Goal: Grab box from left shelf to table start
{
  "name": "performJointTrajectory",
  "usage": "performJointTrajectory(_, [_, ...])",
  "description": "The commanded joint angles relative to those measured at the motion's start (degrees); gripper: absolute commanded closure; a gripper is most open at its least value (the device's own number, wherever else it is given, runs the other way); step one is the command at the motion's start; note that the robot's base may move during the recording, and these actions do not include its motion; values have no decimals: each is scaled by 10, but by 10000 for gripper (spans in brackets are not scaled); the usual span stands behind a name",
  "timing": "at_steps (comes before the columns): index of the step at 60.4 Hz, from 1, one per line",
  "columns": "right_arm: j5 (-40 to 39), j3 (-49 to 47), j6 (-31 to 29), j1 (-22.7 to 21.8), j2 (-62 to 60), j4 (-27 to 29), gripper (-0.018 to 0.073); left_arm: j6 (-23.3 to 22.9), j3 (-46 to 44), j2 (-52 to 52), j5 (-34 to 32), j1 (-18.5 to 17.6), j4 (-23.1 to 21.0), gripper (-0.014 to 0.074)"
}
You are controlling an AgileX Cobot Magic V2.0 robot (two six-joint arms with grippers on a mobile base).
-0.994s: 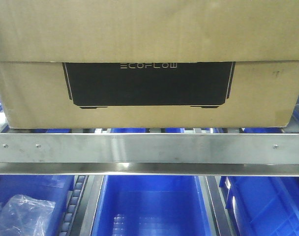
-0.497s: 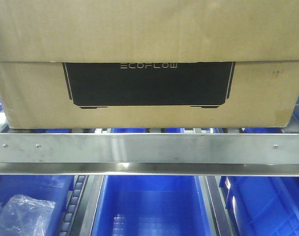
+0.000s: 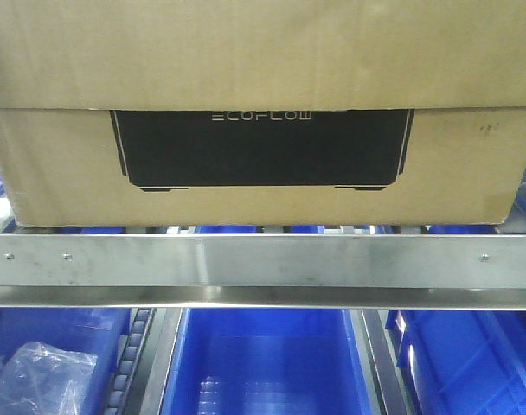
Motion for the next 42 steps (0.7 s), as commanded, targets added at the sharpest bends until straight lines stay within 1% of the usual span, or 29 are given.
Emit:
performJointTrajectory(1, [-8,-20,-6,0,-25,5,533,-4,-17,-25,-16,-2,-19,682])
performJointTrajectory(25, [-7,-20,-6,0,-23,5,533,-4,-17,-25,-16,-2,-19,682])
performJointTrajectory(29, [-7,-20,-6,0,-23,5,533,-4,-17,-25,-16,-2,-27,682])
performJointTrajectory(35, [-9,-20,-6,0,-20,5,533,-4,-17,-25,-23,-2,-27,682])
performJointTrajectory(42, [-20,-20,11,0,-14,5,533,-7,-17,-25,-32,-2,-28,682])
